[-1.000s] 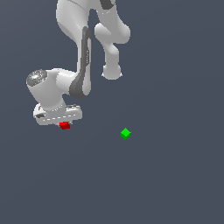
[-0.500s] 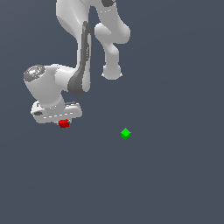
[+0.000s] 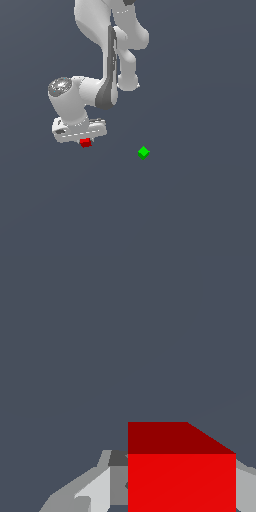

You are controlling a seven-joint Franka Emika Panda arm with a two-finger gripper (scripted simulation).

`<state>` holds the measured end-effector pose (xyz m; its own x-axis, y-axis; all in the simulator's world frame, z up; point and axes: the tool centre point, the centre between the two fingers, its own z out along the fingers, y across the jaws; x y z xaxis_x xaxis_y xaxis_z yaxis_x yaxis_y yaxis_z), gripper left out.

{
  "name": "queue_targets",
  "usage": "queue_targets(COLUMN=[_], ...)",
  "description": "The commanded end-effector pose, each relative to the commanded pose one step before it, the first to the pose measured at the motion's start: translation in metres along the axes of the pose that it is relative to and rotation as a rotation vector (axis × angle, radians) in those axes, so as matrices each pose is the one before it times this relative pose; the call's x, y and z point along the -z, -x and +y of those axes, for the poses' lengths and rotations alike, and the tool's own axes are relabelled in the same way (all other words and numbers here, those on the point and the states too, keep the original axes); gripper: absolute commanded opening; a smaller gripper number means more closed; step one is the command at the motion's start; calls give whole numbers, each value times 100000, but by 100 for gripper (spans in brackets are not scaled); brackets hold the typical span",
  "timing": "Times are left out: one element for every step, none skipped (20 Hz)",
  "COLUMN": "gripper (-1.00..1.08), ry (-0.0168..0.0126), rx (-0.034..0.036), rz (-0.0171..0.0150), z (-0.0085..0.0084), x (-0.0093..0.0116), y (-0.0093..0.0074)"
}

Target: Stack the red cube on top of the green cube.

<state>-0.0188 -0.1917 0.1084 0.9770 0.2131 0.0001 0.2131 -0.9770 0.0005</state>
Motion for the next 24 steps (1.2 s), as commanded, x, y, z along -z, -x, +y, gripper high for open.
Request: queue_targets(gripper=[-100, -100, -100, -100, -100, -100, -100, -100, -100, -100, -100, -100, -100, -100, -100, -100, -100, -100, -100, -100, -100, -100, -100, -100], ry=[-2, 0, 0, 0, 0, 0, 0, -45, 0, 0, 0, 0, 0, 0, 0, -28, 0, 0, 0, 0, 0, 0, 0, 0], rx=[169, 0, 0, 0, 0, 0, 0, 13, 0, 0, 0, 0, 0, 0, 0, -34, 0, 0, 0, 0, 0, 0, 0, 0], rz=[60, 0, 0, 0, 0, 0, 0, -12, 0, 0, 0, 0, 0, 0, 0, -21, 0, 0, 0, 0, 0, 0, 0, 0], z=[-2521, -1127, -1193, -1259, -1286, -1282, -1277, -1276, -1267, -1258, -1252, -1212, -1138, -1065, -992, -898, -848, -775, -703, -630, -557, -484, -410, -336], x=[-407, -201, -213, -225, -230, -229, -229, -246, -228, -227, -226, -220, -207, -194, -181, -184, -155, -142, -129, -116, -103, -89, -76, -62], y=[-636, -279, -298, -317, -327, -329, -332, -338, -337, -339, -342, -337, -321, -306, -290, -271, -258, -241, -224, -205, -186, -165, -143, -119])
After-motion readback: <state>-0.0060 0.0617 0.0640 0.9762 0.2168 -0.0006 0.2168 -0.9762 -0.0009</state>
